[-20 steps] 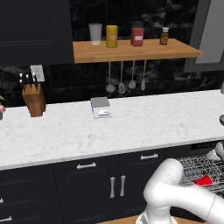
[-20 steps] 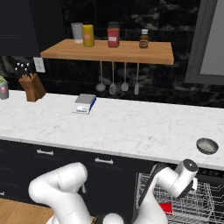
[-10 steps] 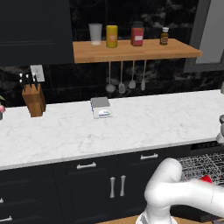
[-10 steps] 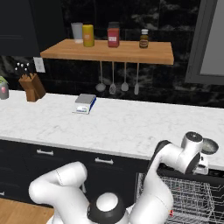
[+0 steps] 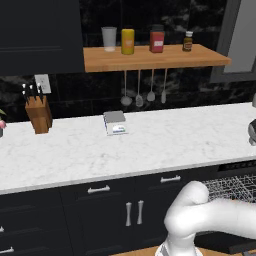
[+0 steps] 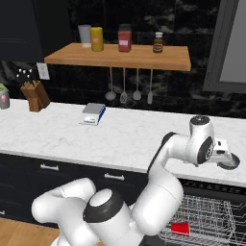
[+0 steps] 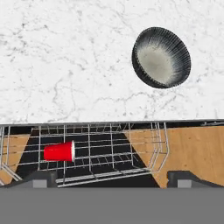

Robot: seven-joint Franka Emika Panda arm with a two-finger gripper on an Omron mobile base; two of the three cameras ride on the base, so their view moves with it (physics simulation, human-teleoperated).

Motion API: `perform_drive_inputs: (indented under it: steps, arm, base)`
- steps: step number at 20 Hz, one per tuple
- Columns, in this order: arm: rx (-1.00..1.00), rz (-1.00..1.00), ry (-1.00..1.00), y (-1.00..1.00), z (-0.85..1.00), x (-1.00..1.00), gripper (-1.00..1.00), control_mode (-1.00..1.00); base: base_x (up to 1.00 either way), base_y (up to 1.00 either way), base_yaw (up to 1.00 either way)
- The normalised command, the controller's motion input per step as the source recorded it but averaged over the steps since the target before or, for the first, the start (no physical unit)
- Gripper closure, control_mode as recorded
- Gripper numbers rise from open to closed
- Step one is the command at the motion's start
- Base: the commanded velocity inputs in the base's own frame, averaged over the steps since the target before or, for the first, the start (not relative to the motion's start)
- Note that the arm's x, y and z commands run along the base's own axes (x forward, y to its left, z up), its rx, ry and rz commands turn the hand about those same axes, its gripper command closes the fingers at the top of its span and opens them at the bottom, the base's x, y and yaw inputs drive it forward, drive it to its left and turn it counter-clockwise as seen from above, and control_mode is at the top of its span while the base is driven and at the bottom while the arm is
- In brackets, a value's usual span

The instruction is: Pick up the cup and bowl from the counter, place them in the dishwasher, and close the dishwasher door.

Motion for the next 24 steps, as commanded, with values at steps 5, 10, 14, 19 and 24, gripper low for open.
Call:
perform_drive_inputs:
  steps: [5, 10, 14, 19, 24]
  arm:
    - [-0.09, 0.07, 0.01, 0.00, 0.18, 0.88, -1.00, -1.00]
    - [0.00, 0.00, 0.06, -0.39, -0.02, 0.88, -1.00, -1.00]
    - [0.00, 0.00, 0.12, -0.65, -0.01, 0.54, -1.00, -1.00]
    - [0.00, -0.01, 0.03, -0.14, -0.25, 0.19, -1.00, -1.00]
    - [0.00, 0.00, 0.00, -0.13, -0.40, 0.12, -1.00, -1.00]
  base:
    - [0.00, 0.00, 0.00]
    - [0.00, 0.00, 0.00]
    - [0.00, 0.00, 0.00]
    - [0.00, 0.00, 0.00]
    - [0.00, 0.00, 0.00]
